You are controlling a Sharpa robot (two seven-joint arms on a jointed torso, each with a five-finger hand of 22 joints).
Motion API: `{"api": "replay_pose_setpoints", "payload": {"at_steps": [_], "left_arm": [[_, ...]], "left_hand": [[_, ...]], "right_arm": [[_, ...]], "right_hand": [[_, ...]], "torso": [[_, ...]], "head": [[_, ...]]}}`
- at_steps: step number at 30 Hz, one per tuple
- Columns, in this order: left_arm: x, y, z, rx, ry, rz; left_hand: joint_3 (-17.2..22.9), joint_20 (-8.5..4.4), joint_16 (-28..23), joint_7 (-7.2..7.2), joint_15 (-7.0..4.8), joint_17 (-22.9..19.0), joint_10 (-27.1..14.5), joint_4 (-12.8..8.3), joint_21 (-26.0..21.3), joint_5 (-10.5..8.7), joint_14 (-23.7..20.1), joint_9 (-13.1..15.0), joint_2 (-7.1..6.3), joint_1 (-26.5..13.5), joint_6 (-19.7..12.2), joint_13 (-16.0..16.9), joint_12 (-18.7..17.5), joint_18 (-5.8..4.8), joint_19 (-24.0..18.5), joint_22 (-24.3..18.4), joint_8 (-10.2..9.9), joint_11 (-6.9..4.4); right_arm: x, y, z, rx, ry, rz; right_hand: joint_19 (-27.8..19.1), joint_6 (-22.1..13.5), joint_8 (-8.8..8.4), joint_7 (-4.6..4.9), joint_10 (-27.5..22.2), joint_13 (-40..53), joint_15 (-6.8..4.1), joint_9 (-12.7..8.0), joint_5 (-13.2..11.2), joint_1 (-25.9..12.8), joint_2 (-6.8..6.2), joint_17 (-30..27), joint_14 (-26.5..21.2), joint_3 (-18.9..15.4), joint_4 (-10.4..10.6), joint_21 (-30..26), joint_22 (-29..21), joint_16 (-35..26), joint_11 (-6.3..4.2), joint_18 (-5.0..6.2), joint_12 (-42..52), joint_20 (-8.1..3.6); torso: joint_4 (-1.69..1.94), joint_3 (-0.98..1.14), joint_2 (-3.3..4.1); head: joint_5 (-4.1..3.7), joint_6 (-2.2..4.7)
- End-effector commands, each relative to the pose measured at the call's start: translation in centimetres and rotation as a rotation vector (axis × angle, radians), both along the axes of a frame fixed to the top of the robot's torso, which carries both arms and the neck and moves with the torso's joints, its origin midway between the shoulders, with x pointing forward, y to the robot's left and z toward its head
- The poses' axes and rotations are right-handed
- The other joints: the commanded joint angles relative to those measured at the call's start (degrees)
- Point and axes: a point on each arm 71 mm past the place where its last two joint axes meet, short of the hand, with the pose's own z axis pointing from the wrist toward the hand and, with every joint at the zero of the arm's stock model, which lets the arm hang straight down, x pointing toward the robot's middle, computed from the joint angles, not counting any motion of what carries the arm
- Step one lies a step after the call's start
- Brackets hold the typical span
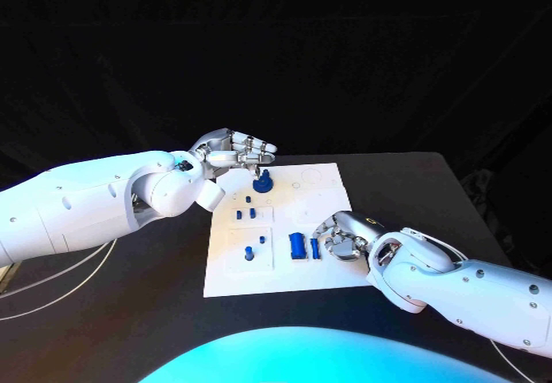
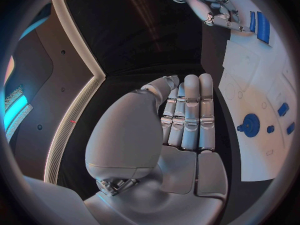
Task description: Assemble the parts on the task board
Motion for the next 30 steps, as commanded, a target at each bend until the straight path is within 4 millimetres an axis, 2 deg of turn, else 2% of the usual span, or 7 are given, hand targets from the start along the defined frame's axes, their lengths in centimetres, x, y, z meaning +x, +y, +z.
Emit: {"api": "replay_pose_setpoints", "payload": {"at_steps": [1, 14, 23, 25, 28, 30], "left_arm": [[-0.1, -0.2, 0.1, -0.011, 0.000, -0.017], [0.0, -0.2, 0.1, -0.011, 0.001, -0.017], [0.0, -0.1, 0.1, -0.010, -0.002, -0.012], [0.1, -0.1, 0.1, -0.010, -0.004, -0.010], [0.4, -0.1, -0.1, -0.015, -0.005, -0.001], [0.6, -0.1, -0.3, -0.017, -0.003, 0.006]], "left_hand": [[-0.2, 0.14, -0.3, 0.03, 0.10, -0.1, -0.4, -0.1, -0.3, 0.18, -0.3, -0.1, 0.50, 0.1, -0.5, 0.1, 0.2, 0.43, -0.4, -0.1, -0.1, -0.10], [-0.2, 0.14, -0.3, 0.04, 0.09, -0.1, -0.5, -0.2, -0.3, 0.17, -0.3, -0.1, 0.54, 0.2, -0.5, 0.1, 0.2, 0.43, -0.4, -0.1, -0.1, -0.09], [-0.2, 0.14, -0.3, 0.04, 0.09, -0.1, -0.5, -0.2, -0.3, 0.17, -0.3, -0.1, 0.54, 0.2, -0.5, 0.1, 0.2, 0.43, -0.4, -0.1, -0.1, -0.09], [-0.3, 0.16, -0.3, 0.07, 0.13, -0.1, -0.6, -0.1, -0.3, 0.13, -0.4, -0.1, 0.51, 0.1, -0.6, 0.1, 0.2, 0.42, -0.4, -0.1, -0.1, -0.05], [-0.4, 0.22, -0.3, 0.08, 0.19, -0.1, -0.7, 0.0, -0.4, 0.07, -0.4, -0.1, 0.47, -0.2, -0.7, 0.1, 0.3, 0.39, -0.4, -0.1, -0.1, -0.02], [-0.6, 0.29, -0.3, 0.07, 0.25, -0.1, -0.8, 0.2, -0.5, -0.01, -0.4, -0.1, 0.38, -0.6, -0.7, 0.1, 0.3, 0.38, -0.5, -0.1, -0.1, -0.01]], "right_arm": [[-0.1, -0.1, -0.4, -0.018, 0.018, 0.006], [0.1, -0.1, -0.2, -0.004, -0.006, -0.008], [-0.3, -0.5, 1.5, 0.142, -0.092, -0.005], [-0.1, -0.8, 2.2, 0.213, -0.093, -0.003], [0.6, -1.7, 2.9, 0.341, -0.023, -0.049], [1.3, -2.2, 3.3, 0.415, 0.028, -0.089]], "right_hand": [[-0.4, 0.4, 0.06, 0.11, 2.2, 10.2, 0.06, 0.1, -0.2, -0.5, 0.16, 15.1, 6.1, 0.4, 0.0, 0.1, 6.4, 0.2, -0.03, -1.05, 0.2, -0.15], [-0.5, 0.0, -0.20, 0.17, 2.1, 10.1, 0.12, -0.6, -0.9, -0.9, 0.36, 15.1, 6.1, 0.5, -0.2, 0.0, 6.5, 0.2, 0.03, -1.02, 0.1, -0.08], [-0.6, 0.1, -0.15, 0.34, 2.0, 10.0, 0.22, -0.9, -1.6, -1.2, 0.25, 15.1, 6.1, 0.2, -0.4, -0.3, 6.4, 0.2, 0.14, -0.99, 0.0, -0.01], [-1.1, 0.1, -0.10, 0.54, 1.6, 9.5, 0.52, -1.5, -5.9, -2.0, 0.30, 15.1, 6.1, -1.3, 0.2, -1.9, 5.9, 0.2, 0.34, -0.77, -0.8, 0.32], [-2.8, 0.5, 0.14, 0.51, -0.5, 7.2, 0.89, -1.9, -14.3, -3.9, -0.35, 15.1, 6.1, -6.9, 1.9, -7.2, 3.8, 0.2, 0.50, 0.06, -4.5, 0.95], [-3.4, 0.3, 0.13, 0.48, -0.9, 6.7, 0.93, -2.1, -17.1, -4.3, -0.85, 15.0, 6.1, -10.0, 2.5, -9.2, 2.9, 0.2, 0.51, 0.38, -5.2, 1.10]], "torso": [[-0.01, 0.05, -0.02], [-0.02, 0.02, -0.02], [-0.07, -0.03, -0.15], [-0.13, -0.10, -0.29], [-0.18, -0.29, -0.86], [-0.23, -0.38, -1.33]], "head": [[0.03, 0.00], [-0.06, 0.00], [0.02, 0.00], [0.04, 0.00], [-0.01, 0.00], [-0.10, 0.00]]}}
